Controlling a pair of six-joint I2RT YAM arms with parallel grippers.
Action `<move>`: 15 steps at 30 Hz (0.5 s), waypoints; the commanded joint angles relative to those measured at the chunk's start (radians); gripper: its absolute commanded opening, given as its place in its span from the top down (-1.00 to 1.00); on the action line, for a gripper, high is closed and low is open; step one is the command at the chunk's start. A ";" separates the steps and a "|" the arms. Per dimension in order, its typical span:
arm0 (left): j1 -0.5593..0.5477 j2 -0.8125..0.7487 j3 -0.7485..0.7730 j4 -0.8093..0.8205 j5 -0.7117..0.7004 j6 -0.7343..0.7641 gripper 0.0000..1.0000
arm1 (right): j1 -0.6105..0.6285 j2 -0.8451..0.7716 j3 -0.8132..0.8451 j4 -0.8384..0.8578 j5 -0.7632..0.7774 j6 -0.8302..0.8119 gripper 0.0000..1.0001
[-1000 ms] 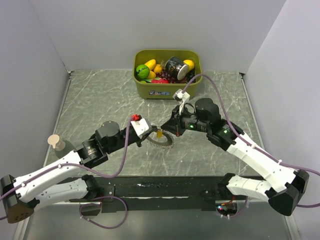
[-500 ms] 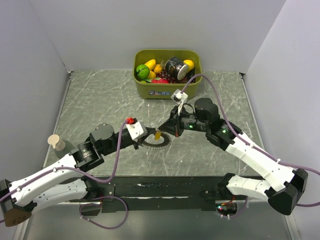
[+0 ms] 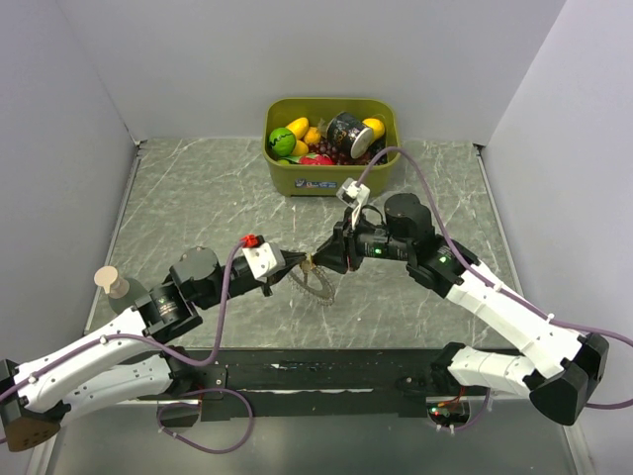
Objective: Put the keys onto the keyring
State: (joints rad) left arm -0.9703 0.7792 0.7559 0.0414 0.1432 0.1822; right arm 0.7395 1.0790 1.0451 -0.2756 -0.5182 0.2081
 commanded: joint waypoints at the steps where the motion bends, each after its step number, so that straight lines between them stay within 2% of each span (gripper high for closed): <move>1: -0.004 -0.028 0.008 0.123 -0.001 0.005 0.98 | -0.006 -0.059 -0.011 0.006 0.059 -0.018 -0.11; 7: -0.004 -0.014 0.006 0.109 -0.019 0.007 0.98 | -0.025 -0.152 -0.063 0.044 0.191 0.002 -0.70; 12: -0.004 0.003 0.003 0.114 -0.031 0.005 0.98 | -0.034 -0.223 -0.109 0.076 0.254 0.007 -0.96; 15: -0.005 0.018 -0.001 0.120 -0.039 0.007 0.98 | -0.034 -0.281 -0.146 0.107 0.282 -0.002 -0.99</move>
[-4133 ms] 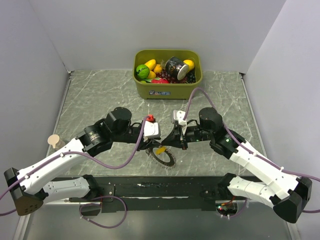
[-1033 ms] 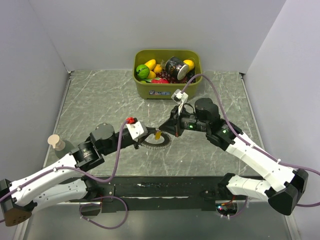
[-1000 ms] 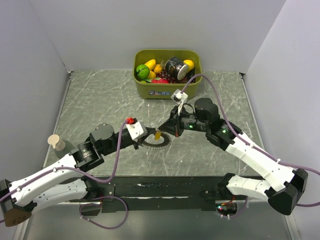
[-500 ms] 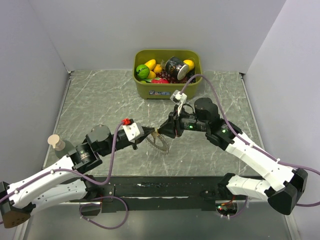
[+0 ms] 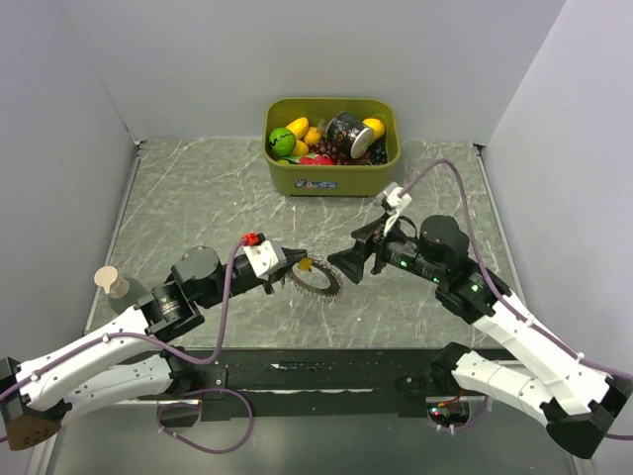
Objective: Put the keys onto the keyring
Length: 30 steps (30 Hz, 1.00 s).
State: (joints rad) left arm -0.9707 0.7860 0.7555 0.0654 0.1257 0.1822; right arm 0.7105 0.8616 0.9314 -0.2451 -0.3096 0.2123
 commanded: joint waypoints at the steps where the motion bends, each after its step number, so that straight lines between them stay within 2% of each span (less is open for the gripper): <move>1: -0.005 0.016 -0.007 0.100 -0.023 0.005 0.98 | -0.005 -0.096 -0.054 0.093 0.076 -0.013 -0.99; 9: -0.003 0.131 -0.074 0.203 -0.012 -0.055 0.98 | -0.005 -0.242 -0.143 0.087 0.139 -0.051 -1.00; 19: -0.003 0.435 0.007 0.327 0.035 -0.049 0.98 | -0.005 -0.289 -0.175 0.015 0.210 -0.065 -0.99; 25: -0.006 0.611 0.077 0.476 0.077 -0.073 0.98 | -0.006 -0.295 -0.166 -0.020 0.245 -0.074 -0.99; 30: -0.023 0.638 0.056 0.534 -0.007 -0.089 0.98 | -0.006 -0.306 -0.181 -0.028 0.257 -0.064 -0.99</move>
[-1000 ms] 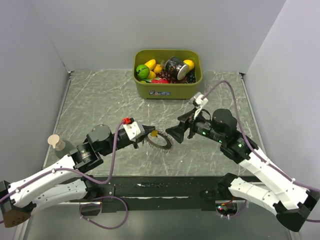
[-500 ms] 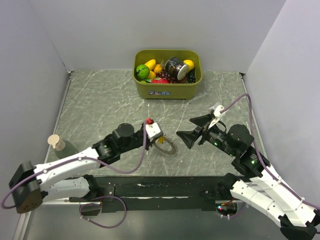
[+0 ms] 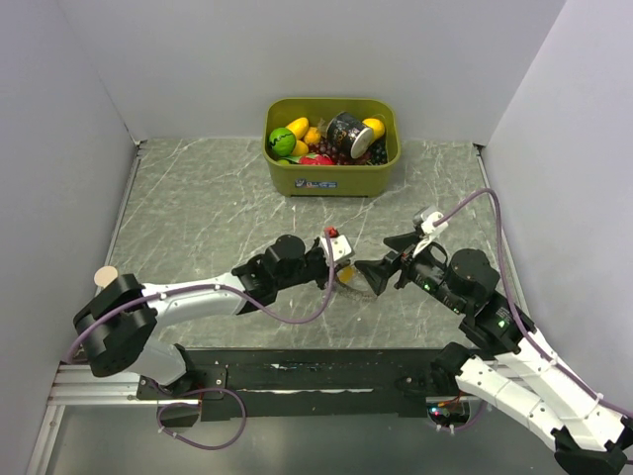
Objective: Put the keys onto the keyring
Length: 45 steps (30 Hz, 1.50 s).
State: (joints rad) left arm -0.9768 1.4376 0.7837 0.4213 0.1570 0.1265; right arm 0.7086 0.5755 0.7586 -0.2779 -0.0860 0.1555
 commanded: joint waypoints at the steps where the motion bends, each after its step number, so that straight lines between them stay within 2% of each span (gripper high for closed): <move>1: -0.020 -0.016 -0.004 0.192 -0.049 -0.044 0.98 | -0.004 -0.022 -0.019 0.008 0.032 -0.004 -0.99; 8: -0.049 -0.009 -0.178 0.290 -0.073 -0.113 0.98 | -0.004 -0.006 -0.071 0.040 0.006 0.024 -0.99; 13: -0.085 -0.045 -0.299 0.336 -0.154 -0.180 0.98 | -0.004 0.020 -0.081 0.062 -0.032 0.041 -0.99; 27: -0.095 -0.074 -0.415 0.300 -0.261 -0.281 0.97 | -0.004 0.113 -0.088 0.105 -0.089 0.059 -0.99; 30: -0.095 -0.072 -0.411 0.289 -0.284 -0.286 0.68 | -0.004 0.127 -0.087 0.115 -0.103 0.064 -0.99; 31: -0.097 -0.068 -0.406 0.274 -0.289 -0.286 0.42 | -0.004 0.130 -0.085 0.112 -0.106 0.064 -0.99; 34: -0.097 -0.066 -0.397 0.263 -0.318 -0.291 0.12 | -0.004 0.130 -0.085 0.117 -0.107 0.064 -0.99; 36: -0.097 -0.074 -0.399 0.261 -0.339 -0.300 0.02 | -0.004 0.127 -0.088 0.121 -0.109 0.062 -0.99; 38: -0.095 -0.101 -0.406 0.278 -0.359 -0.300 -0.72 | -0.004 0.124 -0.087 0.121 -0.109 0.061 -0.99; 39: -0.095 -0.117 -0.419 0.287 -0.362 -0.300 -0.96 | -0.004 0.124 -0.088 0.121 -0.109 0.061 -0.99; 45: -0.094 -0.244 -0.449 0.315 -0.378 -0.300 -0.93 | -0.004 0.141 -0.091 0.138 -0.113 0.062 -0.99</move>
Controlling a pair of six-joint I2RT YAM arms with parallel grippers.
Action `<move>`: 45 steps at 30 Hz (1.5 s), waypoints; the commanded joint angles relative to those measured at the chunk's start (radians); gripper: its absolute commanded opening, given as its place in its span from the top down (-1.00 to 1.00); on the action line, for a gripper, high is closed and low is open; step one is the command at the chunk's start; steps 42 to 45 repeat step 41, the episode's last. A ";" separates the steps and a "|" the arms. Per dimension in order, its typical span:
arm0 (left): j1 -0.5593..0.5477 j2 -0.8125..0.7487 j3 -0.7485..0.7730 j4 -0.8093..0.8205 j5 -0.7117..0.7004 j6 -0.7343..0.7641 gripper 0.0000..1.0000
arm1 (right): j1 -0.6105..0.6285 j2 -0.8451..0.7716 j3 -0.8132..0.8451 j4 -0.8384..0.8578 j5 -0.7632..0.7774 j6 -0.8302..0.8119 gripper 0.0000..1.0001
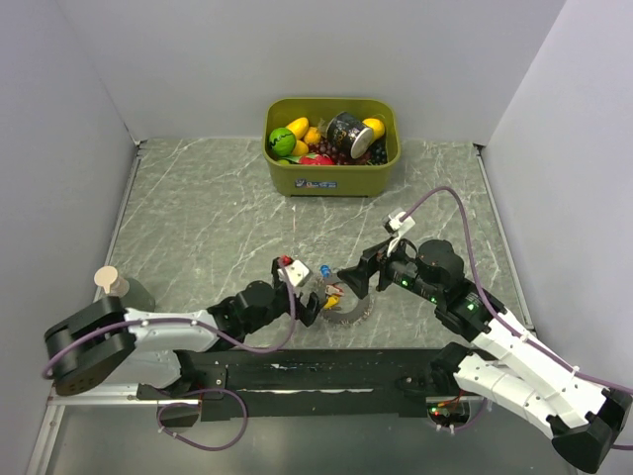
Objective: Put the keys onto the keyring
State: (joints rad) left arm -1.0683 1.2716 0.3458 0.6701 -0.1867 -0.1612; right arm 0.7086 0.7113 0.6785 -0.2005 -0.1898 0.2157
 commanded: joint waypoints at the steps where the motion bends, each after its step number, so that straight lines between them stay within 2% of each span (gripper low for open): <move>1: -0.001 -0.106 -0.016 0.071 -0.030 -0.012 -0.93 | -0.004 0.008 -0.016 0.067 -0.011 0.002 -0.99; 6: 0.053 -0.159 -0.019 0.048 0.076 -0.078 -0.93 | -0.004 0.042 -0.048 0.119 -0.011 0.008 -0.99; 12: 0.215 -0.225 -0.001 -0.032 0.327 -0.224 -0.93 | -0.004 0.068 -0.060 0.107 0.021 0.001 -0.99; 13: 0.244 -0.263 -0.005 -0.040 0.334 -0.231 -0.93 | -0.004 0.063 -0.063 0.101 0.038 -0.001 -0.99; 18: 0.324 -0.466 -0.094 -0.043 0.184 -0.302 -0.93 | -0.004 0.037 -0.080 0.078 0.141 0.002 -0.99; 19: 0.335 -0.495 -0.111 -0.040 0.111 -0.314 -0.93 | -0.004 0.031 -0.085 0.087 0.153 0.007 -0.99; 24: 0.352 -0.613 -0.094 -0.166 0.056 -0.301 -0.93 | -0.004 0.022 -0.069 0.036 0.272 0.014 -0.99; 28: 0.352 -0.589 -0.047 -0.222 0.041 -0.311 -0.93 | -0.005 -0.019 -0.074 0.023 0.332 0.010 -0.99; 35: 0.352 -0.471 0.007 -0.167 0.202 -0.241 -0.93 | -0.004 -0.059 -0.070 0.010 0.414 0.007 -0.99; 39: 0.352 -0.367 0.085 -0.225 0.282 -0.176 -0.93 | -0.004 -0.052 -0.076 0.024 0.469 0.008 -0.99; 41: 0.352 -0.338 0.123 -0.274 0.306 -0.135 -0.93 | -0.006 -0.050 -0.102 0.052 0.542 0.007 -0.99; 45: 0.352 -0.338 0.123 -0.274 0.306 -0.135 -0.93 | -0.006 -0.050 -0.102 0.052 0.542 0.007 -0.99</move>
